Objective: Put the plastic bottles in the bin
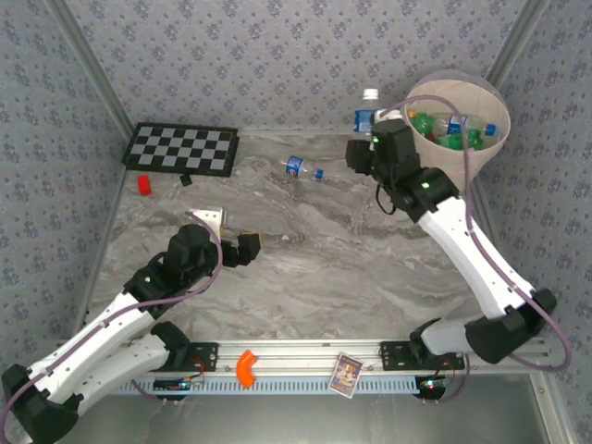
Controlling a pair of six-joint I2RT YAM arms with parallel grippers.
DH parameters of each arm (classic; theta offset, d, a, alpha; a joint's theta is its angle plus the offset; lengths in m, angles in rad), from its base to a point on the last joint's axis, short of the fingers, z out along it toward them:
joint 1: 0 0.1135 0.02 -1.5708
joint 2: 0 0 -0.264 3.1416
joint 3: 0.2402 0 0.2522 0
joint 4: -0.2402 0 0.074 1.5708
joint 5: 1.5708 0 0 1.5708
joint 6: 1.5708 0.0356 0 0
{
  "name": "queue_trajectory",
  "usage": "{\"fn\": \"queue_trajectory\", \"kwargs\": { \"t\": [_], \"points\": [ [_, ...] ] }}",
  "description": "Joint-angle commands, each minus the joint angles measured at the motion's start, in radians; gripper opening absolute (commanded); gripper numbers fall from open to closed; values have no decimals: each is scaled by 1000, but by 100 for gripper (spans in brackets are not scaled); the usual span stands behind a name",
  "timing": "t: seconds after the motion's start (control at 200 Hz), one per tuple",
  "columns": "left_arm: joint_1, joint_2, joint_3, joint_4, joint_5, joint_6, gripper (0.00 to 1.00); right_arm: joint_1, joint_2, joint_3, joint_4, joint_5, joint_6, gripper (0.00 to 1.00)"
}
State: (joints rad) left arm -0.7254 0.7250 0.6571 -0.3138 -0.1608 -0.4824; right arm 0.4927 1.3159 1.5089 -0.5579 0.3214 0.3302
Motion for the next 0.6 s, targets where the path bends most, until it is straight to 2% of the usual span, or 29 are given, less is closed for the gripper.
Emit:
{"fn": "queue_trajectory", "kwargs": {
  "t": [0.0,0.2,0.385,0.595],
  "points": [
    [6,-15,34,27,33,12,100,-63,-59,-13,21,12,-6,51],
    [6,-13,39,43,56,4,100,-249,-99,-26,47,-132,139,51],
    [5,-10,38,46,70,-7,100,-399,-83,-53,171,-219,291,51],
    [5,-24,30,45,79,-16,100,-492,-25,-60,301,-198,431,51]
  ]
}}
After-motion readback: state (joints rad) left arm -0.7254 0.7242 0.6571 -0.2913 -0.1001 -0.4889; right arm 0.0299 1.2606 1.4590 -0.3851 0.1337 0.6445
